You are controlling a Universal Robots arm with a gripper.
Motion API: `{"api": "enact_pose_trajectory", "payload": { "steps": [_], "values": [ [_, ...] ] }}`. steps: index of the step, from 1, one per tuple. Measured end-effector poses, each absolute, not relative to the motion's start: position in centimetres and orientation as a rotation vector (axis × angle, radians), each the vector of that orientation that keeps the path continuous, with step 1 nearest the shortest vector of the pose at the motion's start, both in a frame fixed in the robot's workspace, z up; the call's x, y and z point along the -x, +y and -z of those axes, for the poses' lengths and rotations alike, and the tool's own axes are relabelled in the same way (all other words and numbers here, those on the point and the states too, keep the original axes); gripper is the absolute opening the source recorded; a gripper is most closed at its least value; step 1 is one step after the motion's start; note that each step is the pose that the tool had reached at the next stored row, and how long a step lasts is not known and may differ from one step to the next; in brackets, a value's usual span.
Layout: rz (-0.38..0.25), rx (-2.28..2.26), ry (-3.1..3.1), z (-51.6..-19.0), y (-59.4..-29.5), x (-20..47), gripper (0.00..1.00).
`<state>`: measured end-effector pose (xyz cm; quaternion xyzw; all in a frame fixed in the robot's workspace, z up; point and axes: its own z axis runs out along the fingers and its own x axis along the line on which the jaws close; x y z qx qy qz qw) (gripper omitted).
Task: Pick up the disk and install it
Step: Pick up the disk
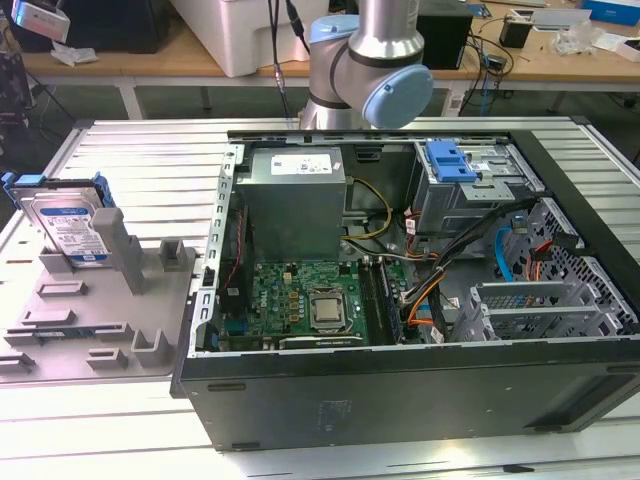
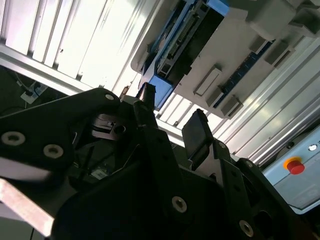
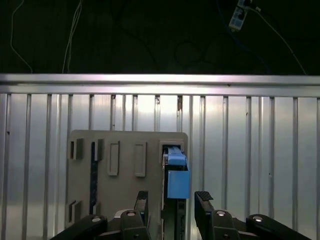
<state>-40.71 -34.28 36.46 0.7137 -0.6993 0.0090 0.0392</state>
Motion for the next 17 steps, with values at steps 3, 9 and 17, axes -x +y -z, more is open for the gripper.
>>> {"api": "enact_pose_trajectory", "payload": {
  "steps": [3,9,17],
  "values": [
    [-0.028,-2.187,-2.144,-36.3,-34.2,40.7,0.49],
    [-0.028,-2.187,-2.144,-35.6,-34.1,40.7,0.49],
    [-0.028,-2.187,-2.144,-34.9,-34.1,40.7,0.49]
  ]
}}
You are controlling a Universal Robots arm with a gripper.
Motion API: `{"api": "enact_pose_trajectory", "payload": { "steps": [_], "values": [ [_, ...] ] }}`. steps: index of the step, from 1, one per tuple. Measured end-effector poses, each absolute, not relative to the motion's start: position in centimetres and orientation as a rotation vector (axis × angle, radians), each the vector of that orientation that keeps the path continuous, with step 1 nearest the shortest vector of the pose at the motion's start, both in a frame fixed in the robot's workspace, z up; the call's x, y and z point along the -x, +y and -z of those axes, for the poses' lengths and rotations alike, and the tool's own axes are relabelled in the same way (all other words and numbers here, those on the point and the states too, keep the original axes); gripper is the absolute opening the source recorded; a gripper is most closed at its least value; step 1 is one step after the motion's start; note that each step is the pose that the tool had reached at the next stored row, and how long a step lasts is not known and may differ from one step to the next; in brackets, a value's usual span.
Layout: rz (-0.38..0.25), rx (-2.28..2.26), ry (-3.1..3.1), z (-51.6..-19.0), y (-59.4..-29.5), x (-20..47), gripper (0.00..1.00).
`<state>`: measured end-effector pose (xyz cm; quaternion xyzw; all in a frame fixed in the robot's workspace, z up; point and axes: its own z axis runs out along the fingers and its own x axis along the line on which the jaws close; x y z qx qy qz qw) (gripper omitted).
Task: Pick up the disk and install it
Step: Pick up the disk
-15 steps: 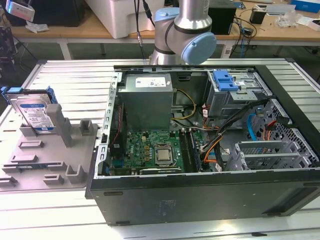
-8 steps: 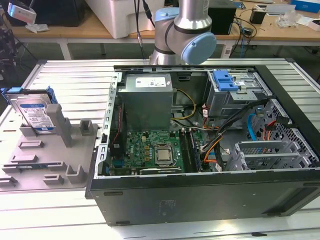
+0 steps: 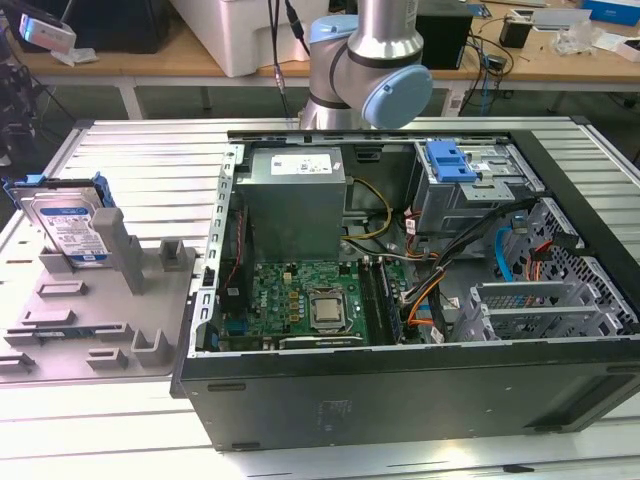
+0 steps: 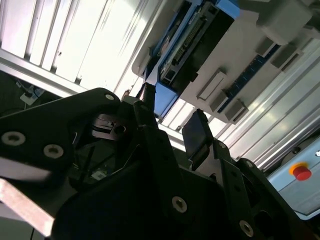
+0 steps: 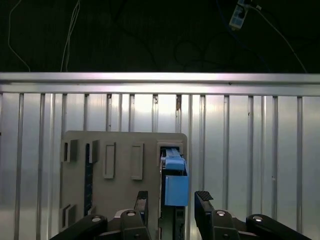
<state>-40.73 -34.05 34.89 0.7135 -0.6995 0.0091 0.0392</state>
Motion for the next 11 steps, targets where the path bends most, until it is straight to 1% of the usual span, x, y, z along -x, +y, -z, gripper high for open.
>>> {"api": "enact_pose_trajectory", "payload": {
  "steps": [11],
  "values": [
    [-0.03,-2.188,-2.145,-34.18,-33.88,41.16,0.49]
  ]
}}
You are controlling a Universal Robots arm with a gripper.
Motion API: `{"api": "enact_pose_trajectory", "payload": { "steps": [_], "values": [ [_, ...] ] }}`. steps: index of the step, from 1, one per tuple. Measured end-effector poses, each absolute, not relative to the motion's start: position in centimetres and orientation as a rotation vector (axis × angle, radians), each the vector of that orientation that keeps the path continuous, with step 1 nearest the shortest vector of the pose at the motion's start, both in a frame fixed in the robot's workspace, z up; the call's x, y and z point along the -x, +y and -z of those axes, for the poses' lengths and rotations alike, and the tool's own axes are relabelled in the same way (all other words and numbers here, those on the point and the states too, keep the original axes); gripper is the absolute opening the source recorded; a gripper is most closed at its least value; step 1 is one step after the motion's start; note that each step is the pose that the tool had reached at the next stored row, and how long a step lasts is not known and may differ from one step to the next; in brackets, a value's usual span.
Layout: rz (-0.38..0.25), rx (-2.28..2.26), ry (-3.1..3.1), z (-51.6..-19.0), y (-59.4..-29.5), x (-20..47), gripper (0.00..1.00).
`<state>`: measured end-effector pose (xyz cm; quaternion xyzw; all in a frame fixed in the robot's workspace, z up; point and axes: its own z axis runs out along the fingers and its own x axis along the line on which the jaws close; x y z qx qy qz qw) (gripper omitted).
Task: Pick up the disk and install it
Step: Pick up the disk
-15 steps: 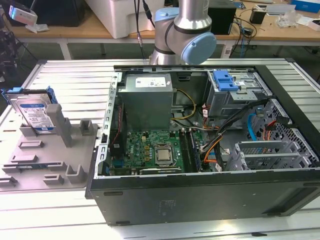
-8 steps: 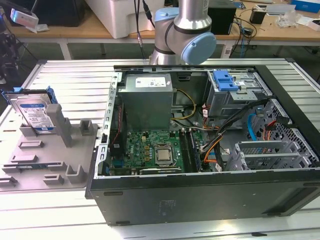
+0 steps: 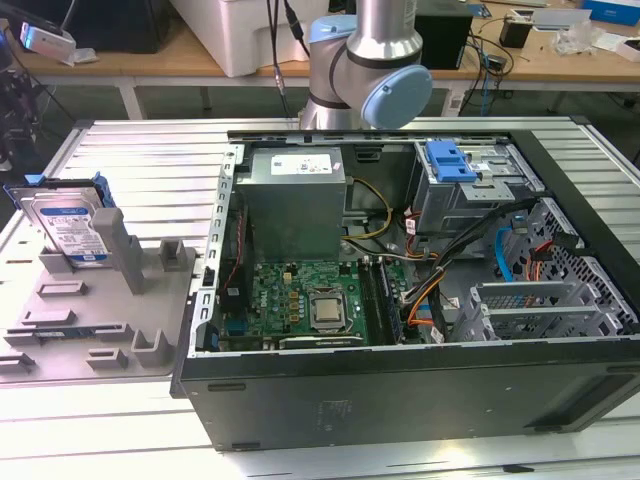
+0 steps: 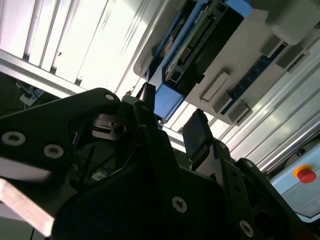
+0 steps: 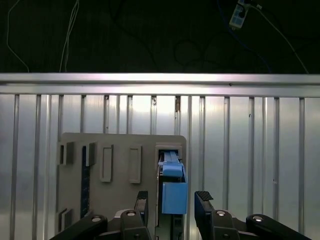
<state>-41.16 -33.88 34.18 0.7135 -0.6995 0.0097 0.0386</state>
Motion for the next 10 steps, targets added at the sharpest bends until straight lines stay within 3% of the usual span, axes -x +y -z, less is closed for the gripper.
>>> {"api": "enact_pose_trajectory", "payload": {
  "steps": [10],
  "values": [
    [-0.031,-2.189,-2.146,-33.81,-33.87,41.16,0.49]
  ]
}}
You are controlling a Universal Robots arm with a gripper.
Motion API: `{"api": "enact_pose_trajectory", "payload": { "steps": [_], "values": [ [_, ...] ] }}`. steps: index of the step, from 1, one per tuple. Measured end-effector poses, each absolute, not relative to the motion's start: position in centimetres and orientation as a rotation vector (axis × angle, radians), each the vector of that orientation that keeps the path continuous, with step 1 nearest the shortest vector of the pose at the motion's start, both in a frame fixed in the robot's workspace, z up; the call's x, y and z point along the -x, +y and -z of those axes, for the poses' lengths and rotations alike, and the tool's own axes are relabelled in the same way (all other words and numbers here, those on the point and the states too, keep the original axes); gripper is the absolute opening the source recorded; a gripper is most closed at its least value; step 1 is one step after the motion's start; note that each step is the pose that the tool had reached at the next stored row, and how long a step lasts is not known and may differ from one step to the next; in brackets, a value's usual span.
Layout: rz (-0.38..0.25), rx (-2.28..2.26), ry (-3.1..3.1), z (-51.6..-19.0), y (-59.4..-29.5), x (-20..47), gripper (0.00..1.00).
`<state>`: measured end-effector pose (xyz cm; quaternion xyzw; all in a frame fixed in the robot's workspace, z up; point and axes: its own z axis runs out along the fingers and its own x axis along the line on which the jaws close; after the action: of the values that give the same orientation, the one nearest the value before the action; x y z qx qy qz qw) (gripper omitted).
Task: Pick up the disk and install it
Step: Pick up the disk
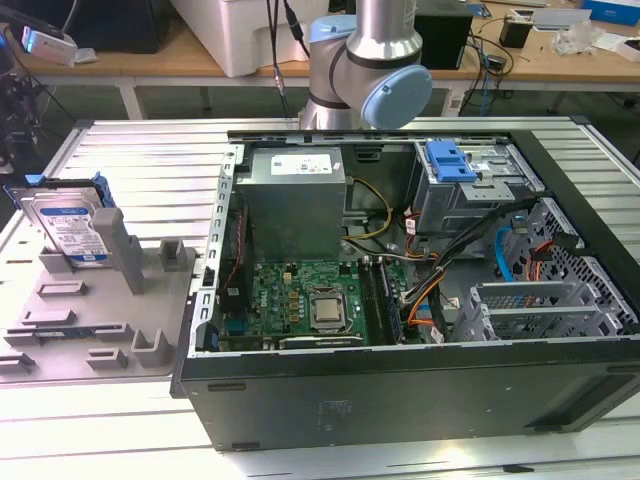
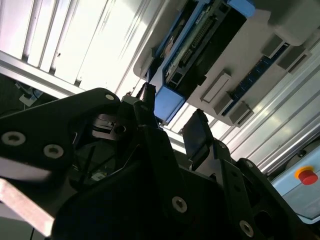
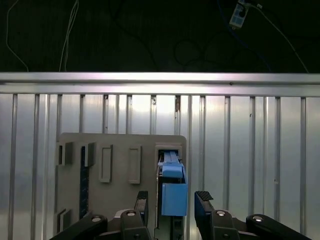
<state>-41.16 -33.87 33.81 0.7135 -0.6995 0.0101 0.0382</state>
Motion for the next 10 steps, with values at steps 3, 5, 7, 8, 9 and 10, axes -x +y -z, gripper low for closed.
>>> {"api": "enact_pose_trajectory", "payload": {
  "steps": [3,5,7,8,9,10],
  "values": [
    [-0.03,-2.188,-2.147,-33.66,-33.89,41.15,0.49],
    [-0.03,-2.188,-2.148,-33.59,-33.98,41.1,0.49],
    [-0.029,-2.187,-2.15,-33.54,-34.04,41.05,0.49],
    [-0.028,-2.186,-2.151,-33.52,-34.07,41.02,0.49],
    [-0.028,-2.186,-2.152,-33.49,-34.1,40.99,0.49],
    [-0.027,-2.185,-2.153,-33.45,-34.12,40.96,0.49]
  ]
}}
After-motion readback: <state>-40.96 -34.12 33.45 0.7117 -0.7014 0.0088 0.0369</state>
